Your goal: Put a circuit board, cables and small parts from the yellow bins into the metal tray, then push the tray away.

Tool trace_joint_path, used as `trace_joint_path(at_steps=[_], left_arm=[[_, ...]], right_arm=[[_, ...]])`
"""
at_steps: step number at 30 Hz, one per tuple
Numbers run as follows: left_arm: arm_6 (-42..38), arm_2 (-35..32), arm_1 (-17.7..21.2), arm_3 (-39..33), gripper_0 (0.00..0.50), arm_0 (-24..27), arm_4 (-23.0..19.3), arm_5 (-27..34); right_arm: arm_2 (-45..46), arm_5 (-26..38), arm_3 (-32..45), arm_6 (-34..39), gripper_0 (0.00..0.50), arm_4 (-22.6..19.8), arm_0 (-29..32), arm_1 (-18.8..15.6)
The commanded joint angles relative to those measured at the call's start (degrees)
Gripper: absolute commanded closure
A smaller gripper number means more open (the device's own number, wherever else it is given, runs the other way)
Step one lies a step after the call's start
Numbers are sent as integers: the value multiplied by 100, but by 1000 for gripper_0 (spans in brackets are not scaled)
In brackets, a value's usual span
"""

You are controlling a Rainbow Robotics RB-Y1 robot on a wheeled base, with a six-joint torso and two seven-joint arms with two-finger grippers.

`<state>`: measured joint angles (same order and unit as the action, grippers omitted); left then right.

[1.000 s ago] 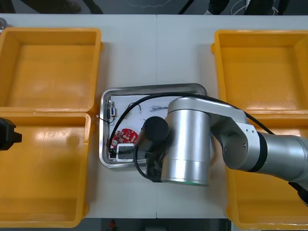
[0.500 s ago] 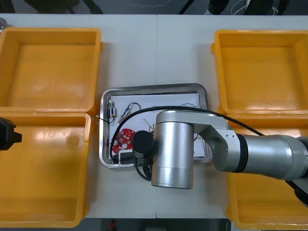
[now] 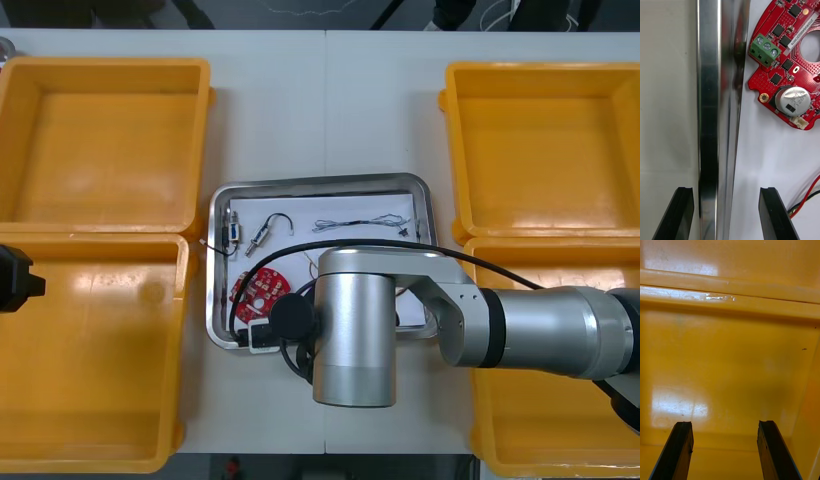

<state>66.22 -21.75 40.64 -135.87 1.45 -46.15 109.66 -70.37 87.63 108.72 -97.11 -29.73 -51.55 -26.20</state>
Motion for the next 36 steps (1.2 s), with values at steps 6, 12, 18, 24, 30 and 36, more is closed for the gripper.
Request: trace_joint_path(at_steps=[6,12,18,24,30,36], left_arm=[[594,-163,217,-168,0,-57,-43,34],[594,-163,217,-168,0,-57,-43,34],[594,-163,217,-168,0,-57,-43,34],[594,-163,217,-168,0,-57,-43,34],[594,-163,217,-168,0,-57,-43,34],[594,-163,217,-168,0,-57,-43,34]], right_arm=[[-91,-62,-8,-133,116,64,-224,220],[-82,0,9,-106,438,64,-242,220],[-74,8,9,-71,500,64,-268,220],[-30,8,9,8,500,90,-338,176],[120,8,-8,25,500,73,-435,71],[357,8,-290,34,500,-288,-628,36]])
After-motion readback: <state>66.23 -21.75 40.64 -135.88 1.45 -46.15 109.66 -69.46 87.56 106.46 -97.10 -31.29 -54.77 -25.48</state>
